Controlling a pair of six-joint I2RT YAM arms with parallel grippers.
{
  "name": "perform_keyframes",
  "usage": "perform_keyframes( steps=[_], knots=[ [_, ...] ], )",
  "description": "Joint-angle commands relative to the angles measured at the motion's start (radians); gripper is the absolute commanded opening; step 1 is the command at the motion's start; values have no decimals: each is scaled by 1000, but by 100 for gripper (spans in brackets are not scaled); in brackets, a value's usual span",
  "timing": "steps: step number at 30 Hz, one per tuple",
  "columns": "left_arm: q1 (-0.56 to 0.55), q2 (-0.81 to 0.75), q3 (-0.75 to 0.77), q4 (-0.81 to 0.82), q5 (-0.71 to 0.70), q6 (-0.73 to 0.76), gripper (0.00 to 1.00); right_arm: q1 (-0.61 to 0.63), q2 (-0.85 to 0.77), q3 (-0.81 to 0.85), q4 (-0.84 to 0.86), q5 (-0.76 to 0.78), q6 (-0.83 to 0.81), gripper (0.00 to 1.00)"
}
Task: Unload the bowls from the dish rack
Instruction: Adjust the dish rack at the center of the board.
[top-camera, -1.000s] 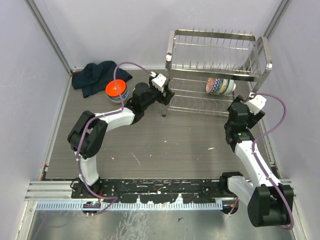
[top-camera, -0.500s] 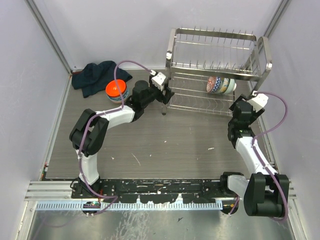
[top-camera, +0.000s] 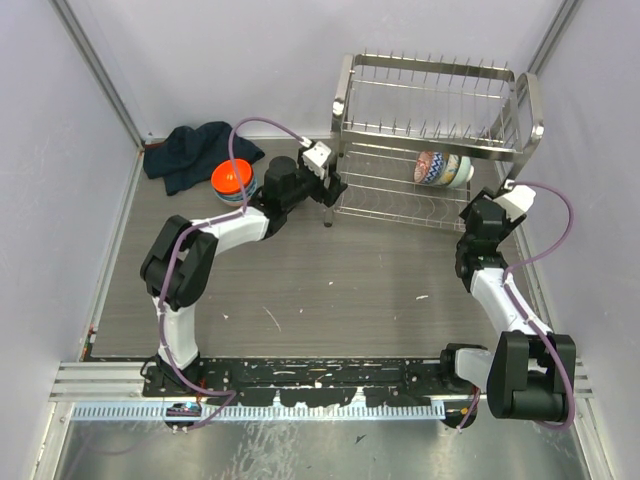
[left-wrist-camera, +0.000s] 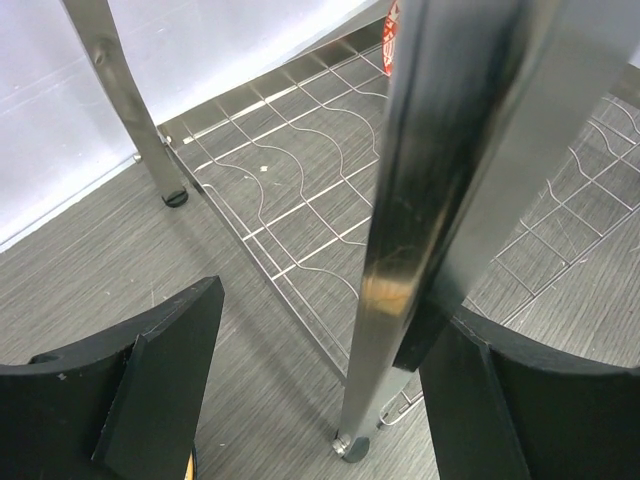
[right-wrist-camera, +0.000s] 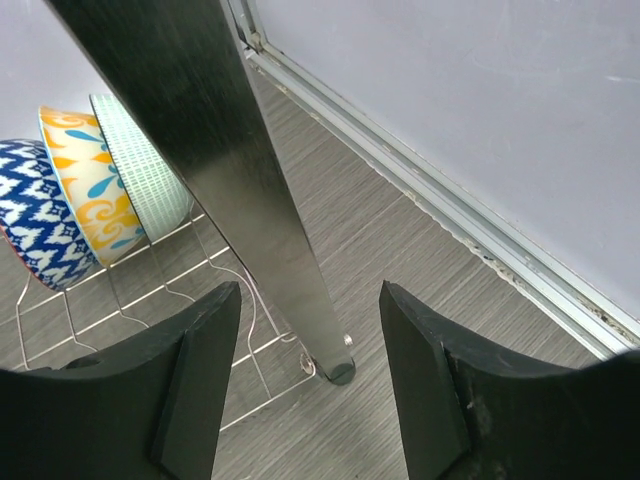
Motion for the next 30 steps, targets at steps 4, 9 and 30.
perform_keyframes(
  steps=[4,9,30],
  knots=[
    [15,40,44,-51,15,-5,82,-7,-3,18,104,9,1,61],
    [18,46,47,-54,24,-5,82,-8,11,9,137,-18,2,53],
    [30,43,48,-83,36,4,82,3,-149,-83,81,-107,53,18]
  ],
)
